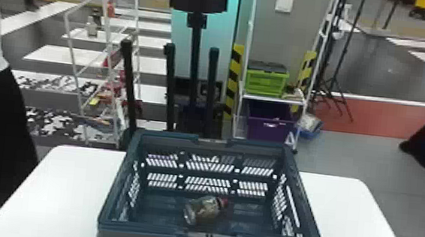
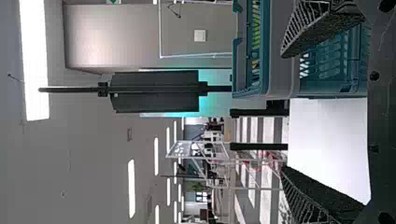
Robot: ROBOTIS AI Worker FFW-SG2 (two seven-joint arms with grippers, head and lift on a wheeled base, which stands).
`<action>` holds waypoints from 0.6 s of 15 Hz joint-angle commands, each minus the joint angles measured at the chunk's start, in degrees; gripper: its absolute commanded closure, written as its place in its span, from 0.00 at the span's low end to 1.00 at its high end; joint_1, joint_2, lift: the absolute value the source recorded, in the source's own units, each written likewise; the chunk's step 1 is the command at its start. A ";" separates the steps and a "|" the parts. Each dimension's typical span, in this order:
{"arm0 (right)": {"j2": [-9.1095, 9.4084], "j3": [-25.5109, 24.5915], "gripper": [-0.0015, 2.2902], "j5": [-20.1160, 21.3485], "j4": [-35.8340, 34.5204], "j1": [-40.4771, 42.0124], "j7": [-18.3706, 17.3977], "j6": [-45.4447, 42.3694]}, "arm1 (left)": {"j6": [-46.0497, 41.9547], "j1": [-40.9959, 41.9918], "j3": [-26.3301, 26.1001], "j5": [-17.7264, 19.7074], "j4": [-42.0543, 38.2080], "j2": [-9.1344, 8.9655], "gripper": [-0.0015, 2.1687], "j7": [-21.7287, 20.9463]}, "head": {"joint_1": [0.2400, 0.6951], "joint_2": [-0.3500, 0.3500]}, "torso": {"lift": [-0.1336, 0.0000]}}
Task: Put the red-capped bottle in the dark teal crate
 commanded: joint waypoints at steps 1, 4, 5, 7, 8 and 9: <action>0.00 0.09 0.07 -0.06 0.08 -0.12 0.03 -0.05 | 0.33 0.05 0.00 0.09 0.08 -0.15 0.01 -0.34 | 0.57 0.50 | 1.00; 0.00 0.09 0.07 -0.06 0.17 -0.12 0.03 -0.05 | 0.33 0.05 0.00 0.18 0.26 -0.15 0.01 -0.34 | 0.57 0.50 | 1.00; 0.00 0.09 0.07 -0.06 0.17 -0.03 0.03 -0.05 | 0.33 0.05 0.00 0.18 0.34 -0.15 0.01 -0.34 | 0.57 0.50 | 1.00; -0.09 0.09 0.07 -0.15 0.08 0.05 0.11 -0.05 | 0.15 0.05 0.00 0.18 0.43 -0.15 0.01 -0.34 | 0.57 0.50 | 1.00; -0.09 0.09 0.07 -0.15 0.08 0.05 0.11 -0.05 | 0.15 0.05 -0.09 0.18 0.52 -0.15 0.01 -0.25 | 0.57 0.50 | 1.00; -0.09 0.09 0.07 -0.15 0.08 -0.03 0.11 -0.05 | 0.15 0.05 -0.09 0.18 0.43 -0.15 0.01 -0.25 | 0.57 0.50 | 1.00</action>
